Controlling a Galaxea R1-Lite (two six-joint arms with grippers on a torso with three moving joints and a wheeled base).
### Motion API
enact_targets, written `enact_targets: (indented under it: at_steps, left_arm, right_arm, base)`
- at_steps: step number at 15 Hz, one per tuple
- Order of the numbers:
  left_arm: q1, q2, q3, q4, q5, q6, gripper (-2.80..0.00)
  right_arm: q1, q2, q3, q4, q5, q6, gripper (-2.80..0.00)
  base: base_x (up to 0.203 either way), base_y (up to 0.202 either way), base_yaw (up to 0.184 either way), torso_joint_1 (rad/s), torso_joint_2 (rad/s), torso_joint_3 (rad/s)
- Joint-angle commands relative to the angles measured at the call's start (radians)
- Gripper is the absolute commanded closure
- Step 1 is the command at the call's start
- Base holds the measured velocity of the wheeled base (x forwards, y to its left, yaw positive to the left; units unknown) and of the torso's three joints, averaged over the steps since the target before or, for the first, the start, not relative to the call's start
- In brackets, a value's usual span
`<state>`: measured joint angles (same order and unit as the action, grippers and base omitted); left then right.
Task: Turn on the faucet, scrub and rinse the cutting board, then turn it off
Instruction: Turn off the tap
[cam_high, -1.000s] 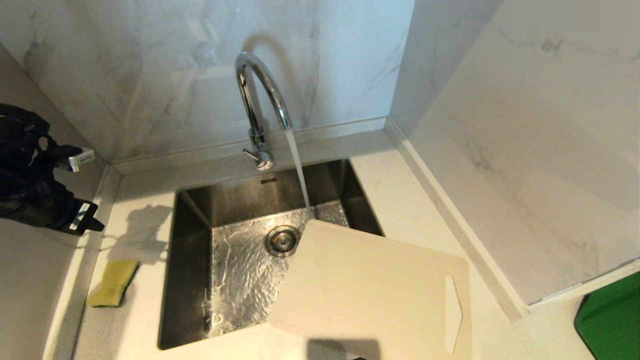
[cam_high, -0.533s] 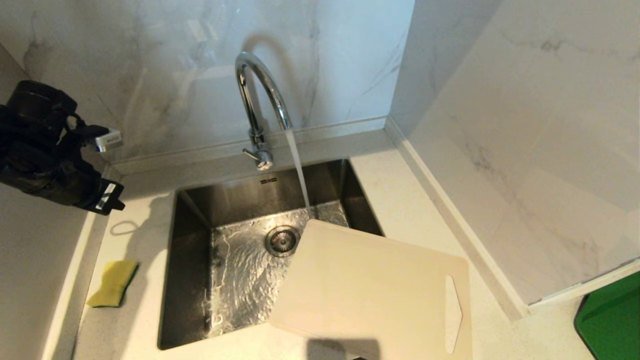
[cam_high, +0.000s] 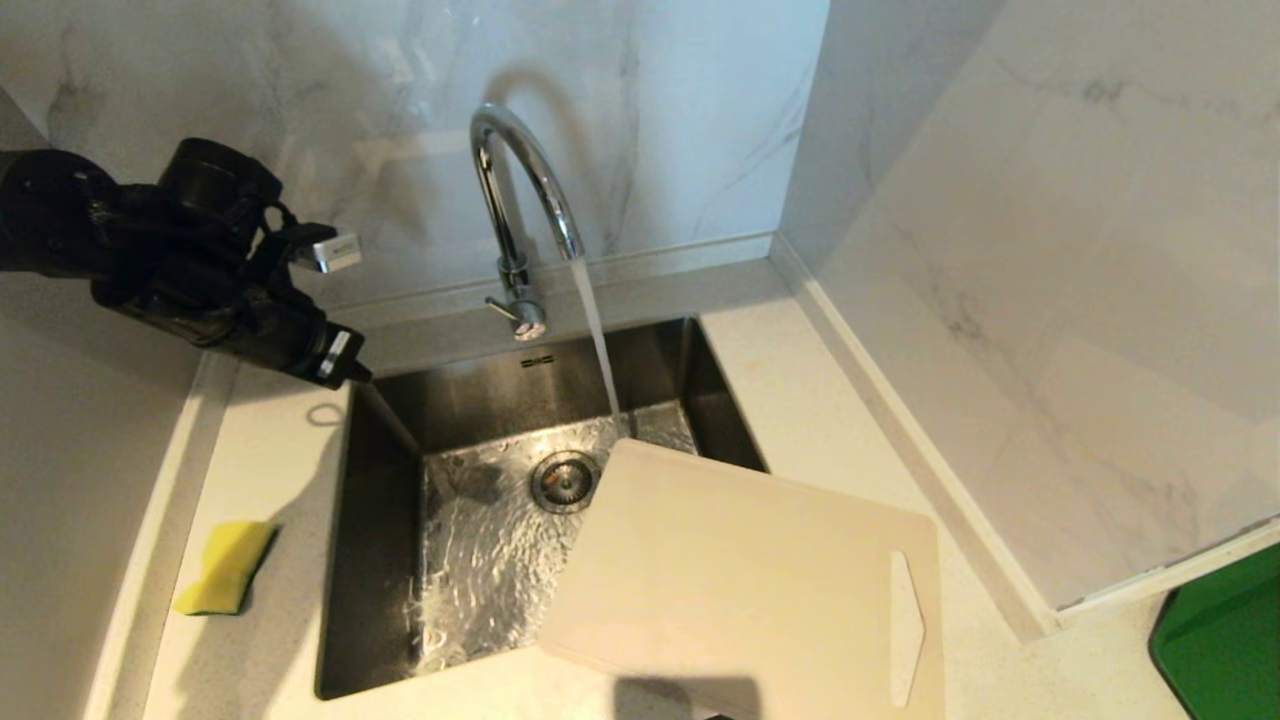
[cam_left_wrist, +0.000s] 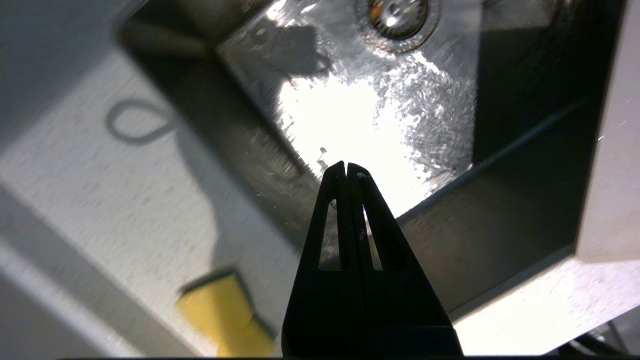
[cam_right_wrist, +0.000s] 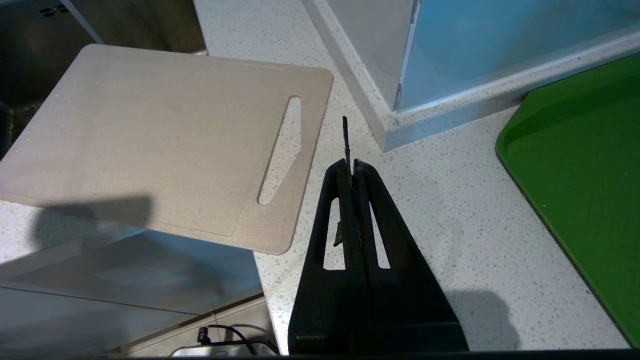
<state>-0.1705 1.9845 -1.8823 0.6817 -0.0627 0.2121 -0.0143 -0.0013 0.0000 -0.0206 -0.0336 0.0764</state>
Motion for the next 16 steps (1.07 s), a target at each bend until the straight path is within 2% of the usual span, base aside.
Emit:
enact_targets:
  at_steps: [1, 5, 13, 16]
  left_arm:
    - [-0.031, 0.093, -0.088, 0.002, -0.003, -0.056, 0.0]
    - [-0.053, 0.126, -0.097, -0.026, -0.008, -0.08, 0.0]
    - [-0.078, 0.138, -0.098, -0.144, -0.02, -0.219, 0.0]
    - [-0.083, 0.161, -0.098, -0.206, -0.019, -0.232, 0.0]
  right_arm:
    - [0.0, 0.0, 0.0, -0.001, 0.0, 0.0, 0.0]
    - [-0.001, 0.0, 0.0, -0.001, -0.001, 0.0, 0.0]
    - [0.0, 0.0, -0.002, -0.001, 0.0, 0.0, 0.0]
    - [-0.001, 0.0, 0.0, -0.001, 0.0, 0.0, 0.0]
  base:
    - [0.0, 0.0, 0.0, 0.0, 0.0, 0.0]
    - [0.0, 0.0, 0.0, 0.0, 0.0, 0.0]
    - [0.0, 0.0, 0.0, 0.0, 0.0, 0.0]
    - [0.0, 0.0, 0.0, 0.0, 0.0, 0.0]
